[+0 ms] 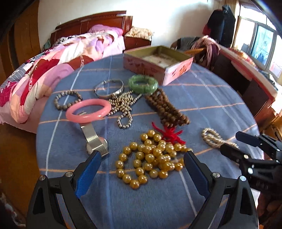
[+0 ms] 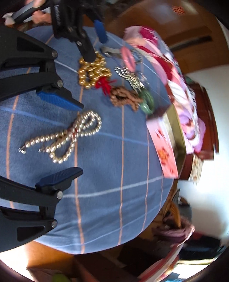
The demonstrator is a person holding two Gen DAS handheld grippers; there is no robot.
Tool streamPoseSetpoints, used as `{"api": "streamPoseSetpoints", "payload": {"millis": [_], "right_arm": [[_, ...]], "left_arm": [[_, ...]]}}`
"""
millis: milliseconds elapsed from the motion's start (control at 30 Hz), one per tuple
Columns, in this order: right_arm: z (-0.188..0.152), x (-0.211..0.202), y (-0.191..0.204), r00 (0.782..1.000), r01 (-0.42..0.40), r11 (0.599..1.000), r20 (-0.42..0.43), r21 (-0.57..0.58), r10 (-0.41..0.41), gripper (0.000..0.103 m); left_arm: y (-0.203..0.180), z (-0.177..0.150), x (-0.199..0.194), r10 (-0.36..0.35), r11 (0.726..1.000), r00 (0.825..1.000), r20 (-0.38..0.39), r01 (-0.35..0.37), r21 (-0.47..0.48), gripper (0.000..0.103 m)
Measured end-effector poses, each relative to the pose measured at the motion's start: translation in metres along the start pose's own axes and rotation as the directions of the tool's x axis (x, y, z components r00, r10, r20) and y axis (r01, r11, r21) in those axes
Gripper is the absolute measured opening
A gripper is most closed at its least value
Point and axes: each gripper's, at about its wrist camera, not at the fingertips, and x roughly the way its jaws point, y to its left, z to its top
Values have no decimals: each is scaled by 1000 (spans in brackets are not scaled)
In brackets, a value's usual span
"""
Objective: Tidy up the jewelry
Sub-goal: 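Grasp the gold bead bracelet with the left tool while the right tool grasps the pearl necklace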
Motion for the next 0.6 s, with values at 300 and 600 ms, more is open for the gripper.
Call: {"api": "streamPoseSetpoints", "payload": {"millis": [300, 600], "right_arm": [[7, 19, 2, 998, 25, 997, -55, -79, -29, 64], [17, 17, -15, 993, -65, 998, -99, 14, 66, 15]], "left_arm": [[-8, -3, 9, 2, 994, 999, -33, 2, 105, 60], [10, 2, 0, -115, 991, 993, -28, 117, 65, 21]]}}
